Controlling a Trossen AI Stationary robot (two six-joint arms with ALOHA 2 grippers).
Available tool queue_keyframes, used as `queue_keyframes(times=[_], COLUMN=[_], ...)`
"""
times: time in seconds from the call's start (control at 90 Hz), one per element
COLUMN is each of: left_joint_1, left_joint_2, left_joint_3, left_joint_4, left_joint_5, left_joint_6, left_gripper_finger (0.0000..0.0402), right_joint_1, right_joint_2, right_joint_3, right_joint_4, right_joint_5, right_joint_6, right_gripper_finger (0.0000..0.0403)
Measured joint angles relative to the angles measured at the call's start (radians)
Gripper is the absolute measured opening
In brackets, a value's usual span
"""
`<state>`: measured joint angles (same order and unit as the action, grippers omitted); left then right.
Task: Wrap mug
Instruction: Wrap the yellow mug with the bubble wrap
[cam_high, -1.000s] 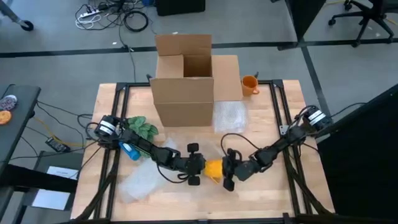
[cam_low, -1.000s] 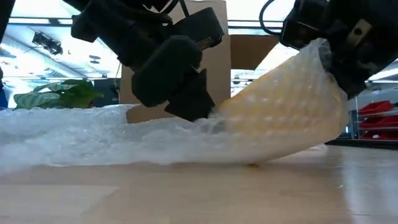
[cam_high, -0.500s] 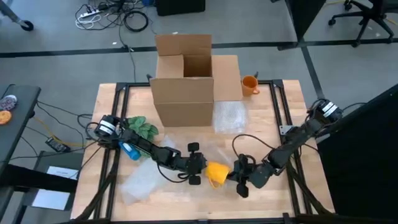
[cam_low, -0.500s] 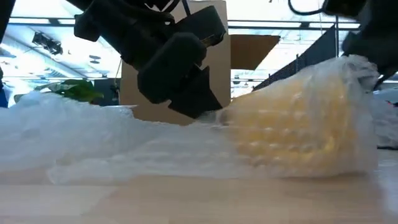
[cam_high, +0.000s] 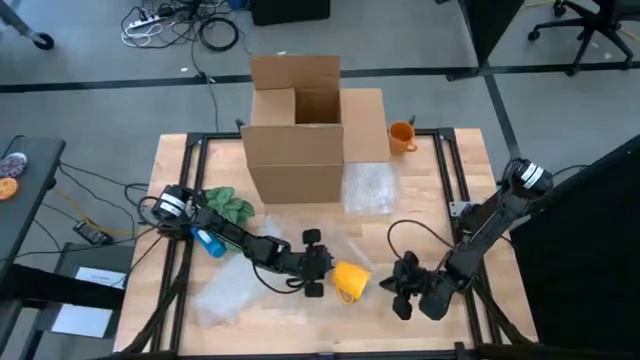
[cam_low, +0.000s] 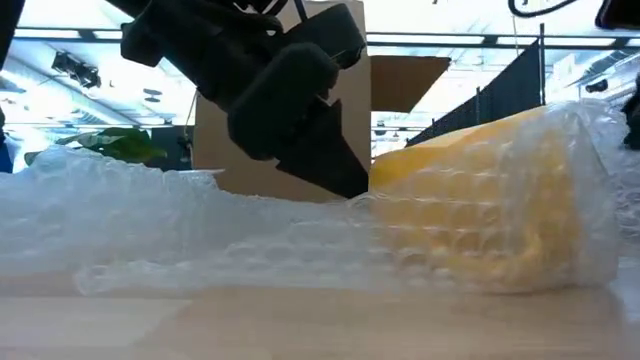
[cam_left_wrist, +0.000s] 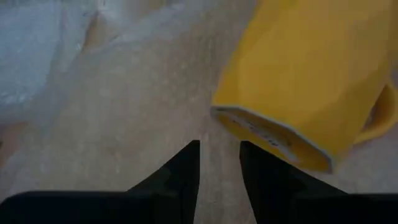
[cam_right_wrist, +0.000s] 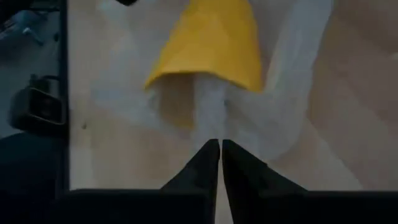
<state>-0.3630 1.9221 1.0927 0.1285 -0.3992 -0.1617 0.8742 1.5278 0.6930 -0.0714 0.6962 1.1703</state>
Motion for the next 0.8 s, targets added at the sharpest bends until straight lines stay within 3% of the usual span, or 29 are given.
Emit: queue_keyframes(times=[0.167,0.444,0.678,0.8], left_joint_1=[-0.001,-0.001,-0.003,-0.004], left_joint_2=[0.0,0.0,0.0,0.0], left_joint_3=[0.0,-0.004,-0.002,-0.001], left_joint_4=[0.02,-0.017,-0.062,-0.062], left_joint_5=[0.0,-0.005,-0.005,-0.005], left_joint_6=[-0.001,-0.002,-0.004,-0.004], left_gripper_finger=[0.0099,0.0099,0.0099,0.0099], right_joint_1=[-0.078,-0.229,-0.226,-0.182], right_joint_2=[0.145,0.323,0.317,0.278], right_joint_3=[-0.001,-0.002,-0.002,-0.002], right_joint_4=[0.193,0.696,0.696,0.616], right_joint_5=[0.017,0.035,0.046,0.047], right_joint_6=[-0.062,-0.409,-0.464,-0.386], right_gripper_finger=[0.0,0.0,0.0,0.0])
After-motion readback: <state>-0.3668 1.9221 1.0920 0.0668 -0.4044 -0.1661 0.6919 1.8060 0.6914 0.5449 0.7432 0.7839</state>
